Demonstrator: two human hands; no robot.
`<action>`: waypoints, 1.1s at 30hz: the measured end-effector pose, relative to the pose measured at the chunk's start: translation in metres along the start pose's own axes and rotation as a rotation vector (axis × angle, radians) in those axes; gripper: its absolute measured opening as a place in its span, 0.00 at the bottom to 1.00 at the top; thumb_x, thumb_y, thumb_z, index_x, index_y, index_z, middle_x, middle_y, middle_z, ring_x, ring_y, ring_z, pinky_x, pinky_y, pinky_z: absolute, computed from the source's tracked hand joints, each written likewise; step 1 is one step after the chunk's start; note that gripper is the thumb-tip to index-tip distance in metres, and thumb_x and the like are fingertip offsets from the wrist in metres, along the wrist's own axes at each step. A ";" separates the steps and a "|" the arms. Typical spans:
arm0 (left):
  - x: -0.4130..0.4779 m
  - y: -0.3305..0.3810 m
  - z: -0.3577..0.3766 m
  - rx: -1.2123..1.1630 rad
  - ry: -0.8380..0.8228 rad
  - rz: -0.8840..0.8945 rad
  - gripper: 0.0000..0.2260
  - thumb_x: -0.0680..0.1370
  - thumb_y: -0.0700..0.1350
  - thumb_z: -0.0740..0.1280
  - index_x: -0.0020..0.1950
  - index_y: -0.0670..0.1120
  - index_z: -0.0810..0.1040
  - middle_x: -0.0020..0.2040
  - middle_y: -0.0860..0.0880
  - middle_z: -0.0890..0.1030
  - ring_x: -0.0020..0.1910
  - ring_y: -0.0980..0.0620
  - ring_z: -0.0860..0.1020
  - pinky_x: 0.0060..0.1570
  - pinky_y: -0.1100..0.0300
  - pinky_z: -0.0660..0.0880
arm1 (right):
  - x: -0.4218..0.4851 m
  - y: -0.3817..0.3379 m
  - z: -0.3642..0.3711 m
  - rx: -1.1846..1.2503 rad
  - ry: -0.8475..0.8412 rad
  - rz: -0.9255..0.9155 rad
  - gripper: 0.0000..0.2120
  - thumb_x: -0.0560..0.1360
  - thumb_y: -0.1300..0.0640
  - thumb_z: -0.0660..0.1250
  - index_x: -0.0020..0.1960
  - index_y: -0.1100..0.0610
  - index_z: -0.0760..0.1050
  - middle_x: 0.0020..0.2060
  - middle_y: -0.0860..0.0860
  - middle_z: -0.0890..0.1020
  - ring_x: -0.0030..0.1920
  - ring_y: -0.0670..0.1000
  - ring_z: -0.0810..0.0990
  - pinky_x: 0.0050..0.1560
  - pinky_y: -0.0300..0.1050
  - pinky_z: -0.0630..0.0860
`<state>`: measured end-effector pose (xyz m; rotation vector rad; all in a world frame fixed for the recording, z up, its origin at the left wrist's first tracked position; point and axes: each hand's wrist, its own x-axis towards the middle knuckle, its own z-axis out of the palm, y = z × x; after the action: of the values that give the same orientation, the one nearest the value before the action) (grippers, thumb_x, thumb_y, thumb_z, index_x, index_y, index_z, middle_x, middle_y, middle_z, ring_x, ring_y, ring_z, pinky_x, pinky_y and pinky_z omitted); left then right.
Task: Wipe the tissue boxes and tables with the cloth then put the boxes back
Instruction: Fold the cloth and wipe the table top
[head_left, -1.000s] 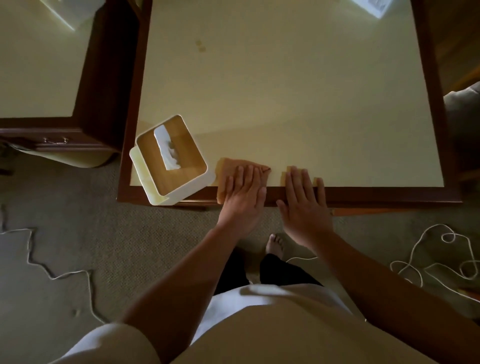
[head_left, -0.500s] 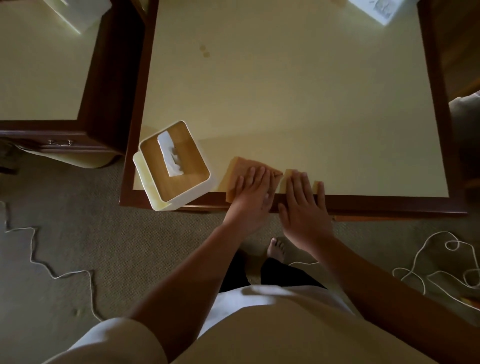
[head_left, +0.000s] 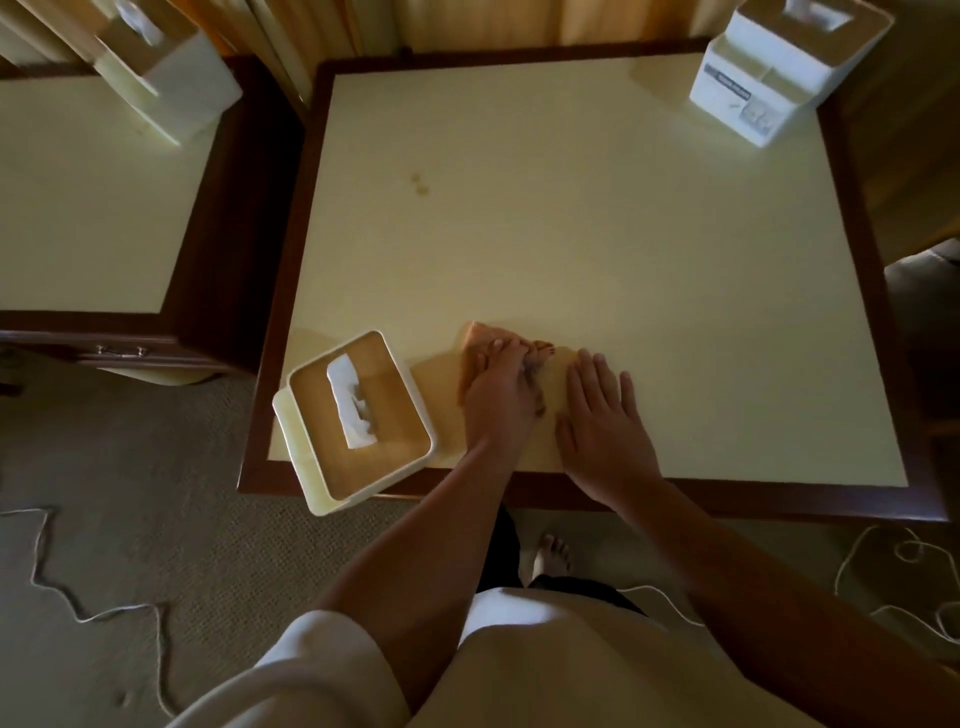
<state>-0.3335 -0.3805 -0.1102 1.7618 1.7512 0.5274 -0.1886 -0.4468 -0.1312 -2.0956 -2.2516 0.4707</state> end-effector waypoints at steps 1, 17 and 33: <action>0.011 0.000 -0.001 -0.019 0.029 -0.013 0.16 0.84 0.41 0.67 0.72 0.46 0.79 0.72 0.46 0.79 0.74 0.46 0.73 0.74 0.58 0.67 | 0.009 0.000 -0.002 0.001 -0.006 0.001 0.34 0.82 0.46 0.42 0.84 0.63 0.47 0.84 0.60 0.48 0.84 0.59 0.42 0.83 0.61 0.43; 0.159 -0.011 -0.046 0.175 -0.283 -0.098 0.32 0.84 0.39 0.55 0.87 0.43 0.46 0.87 0.44 0.42 0.84 0.41 0.36 0.81 0.44 0.33 | 0.151 -0.029 -0.028 0.003 0.093 -0.023 0.32 0.82 0.49 0.48 0.82 0.65 0.56 0.82 0.62 0.58 0.83 0.62 0.54 0.81 0.67 0.52; 0.251 -0.061 -0.082 0.158 -0.214 -0.018 0.28 0.87 0.44 0.53 0.86 0.42 0.49 0.87 0.42 0.45 0.85 0.42 0.40 0.81 0.53 0.36 | 0.269 -0.050 -0.032 -0.049 0.122 -0.036 0.32 0.83 0.49 0.46 0.81 0.66 0.57 0.82 0.62 0.57 0.83 0.61 0.52 0.82 0.64 0.47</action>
<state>-0.4194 -0.1241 -0.1210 1.8331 1.6949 0.1885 -0.2546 -0.1793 -0.1378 -2.0414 -2.2507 0.2810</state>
